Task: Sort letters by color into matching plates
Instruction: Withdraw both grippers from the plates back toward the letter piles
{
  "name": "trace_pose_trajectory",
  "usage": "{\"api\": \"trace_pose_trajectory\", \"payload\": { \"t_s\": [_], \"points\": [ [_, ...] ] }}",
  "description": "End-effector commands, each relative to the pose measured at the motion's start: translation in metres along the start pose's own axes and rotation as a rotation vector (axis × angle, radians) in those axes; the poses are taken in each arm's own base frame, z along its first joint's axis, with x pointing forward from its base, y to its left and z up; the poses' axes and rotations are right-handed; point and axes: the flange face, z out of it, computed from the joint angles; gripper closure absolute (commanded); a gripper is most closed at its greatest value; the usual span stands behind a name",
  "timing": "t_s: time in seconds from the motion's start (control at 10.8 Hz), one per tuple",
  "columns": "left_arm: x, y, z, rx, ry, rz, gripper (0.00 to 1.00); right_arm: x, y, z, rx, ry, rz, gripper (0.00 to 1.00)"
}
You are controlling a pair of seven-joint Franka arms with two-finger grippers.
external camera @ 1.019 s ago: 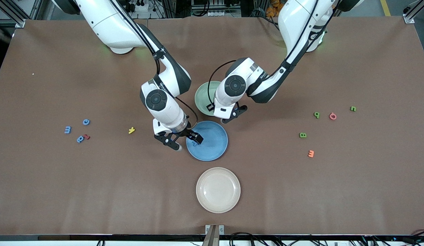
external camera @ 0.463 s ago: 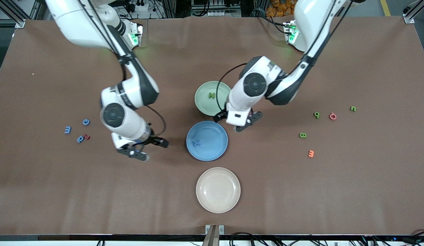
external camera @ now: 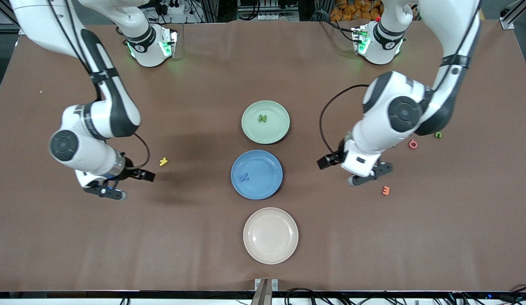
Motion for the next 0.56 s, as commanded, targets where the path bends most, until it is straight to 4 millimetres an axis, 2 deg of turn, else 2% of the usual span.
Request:
{"api": "trace_pose_trajectory", "payload": {
  "t_s": [0.0,0.19,0.28,0.37,0.46],
  "points": [
    [0.035,-0.058,-0.021,0.076,0.047,0.158,0.0,-0.008,0.075,-0.002,-0.01,-0.01,0.016,0.0],
    [0.059,-0.09,-0.028,0.128,0.094,0.207,0.0,-0.005,0.123,0.007,-0.05,-0.011,0.035,0.0],
    [0.065,-0.101,-0.027,0.134,0.106,0.246,0.0,-0.006,0.14,0.014,-0.049,0.001,0.057,0.0],
    [0.078,-0.118,-0.03,0.125,0.124,0.224,0.0,-0.009,0.15,0.023,-0.044,0.018,0.069,0.0],
    [0.087,-0.135,-0.025,0.122,0.131,0.231,0.0,-0.016,0.161,0.035,-0.041,0.02,0.083,0.0]
  ]
}}
